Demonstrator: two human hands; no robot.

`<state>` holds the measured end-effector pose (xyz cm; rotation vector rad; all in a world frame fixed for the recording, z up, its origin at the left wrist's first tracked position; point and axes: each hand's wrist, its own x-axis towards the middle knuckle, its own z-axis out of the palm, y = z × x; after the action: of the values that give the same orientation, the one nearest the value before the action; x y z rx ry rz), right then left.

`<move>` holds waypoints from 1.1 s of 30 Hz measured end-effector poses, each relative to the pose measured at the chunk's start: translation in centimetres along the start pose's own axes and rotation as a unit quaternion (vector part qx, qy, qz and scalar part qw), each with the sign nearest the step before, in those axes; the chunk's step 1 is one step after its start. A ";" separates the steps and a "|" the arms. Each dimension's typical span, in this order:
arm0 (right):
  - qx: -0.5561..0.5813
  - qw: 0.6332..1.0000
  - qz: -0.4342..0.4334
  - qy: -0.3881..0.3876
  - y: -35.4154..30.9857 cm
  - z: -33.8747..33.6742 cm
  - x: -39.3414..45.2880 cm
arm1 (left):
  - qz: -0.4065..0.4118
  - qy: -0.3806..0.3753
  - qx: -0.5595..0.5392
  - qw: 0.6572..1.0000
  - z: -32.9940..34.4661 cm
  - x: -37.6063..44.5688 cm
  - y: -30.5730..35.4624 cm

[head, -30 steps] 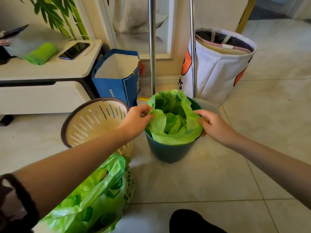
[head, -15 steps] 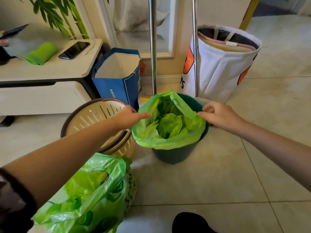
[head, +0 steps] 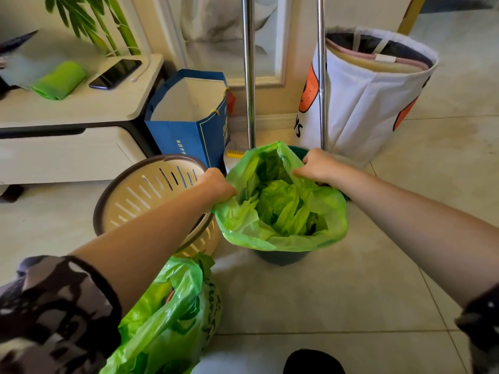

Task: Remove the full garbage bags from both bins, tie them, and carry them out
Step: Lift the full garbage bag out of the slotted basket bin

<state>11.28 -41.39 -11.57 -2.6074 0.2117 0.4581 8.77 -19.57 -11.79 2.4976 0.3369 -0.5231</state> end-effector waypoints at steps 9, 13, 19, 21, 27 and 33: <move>0.097 0.964 -0.175 0.177 2.8 -0.7 -3.3 | 0.155 0.172 -0.150 0.961 -1.8 -2.1 -1.0; 0.034 0.983 -0.118 0.139 5.4 -0.5 -4.5 | 0.122 0.086 -0.133 0.980 -1.6 -3.0 -2.3; -0.060 0.996 0.002 0.071 6.0 -0.6 -6.2 | 0.034 -0.171 -0.124 0.977 -2.0 -4.5 -2.7; -0.016 0.999 0.036 0.005 5.8 -0.9 -6.5 | 0.038 -0.158 -0.154 0.975 -2.0 -4.5 -2.6; 0.273 0.961 0.035 0.028 3.9 -2.5 -6.4 | 0.041 -0.020 -0.318 0.947 -2.3 -5.0 -1.2; 0.403 0.913 -0.005 0.065 1.2 -4.3 -7.9 | 0.052 0.063 -0.275 0.958 -4.3 -6.7 0.1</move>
<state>4.84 -44.03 -5.71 -1.8178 0.3442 0.1363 4.09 -18.02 -5.55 1.9951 0.3432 -0.1898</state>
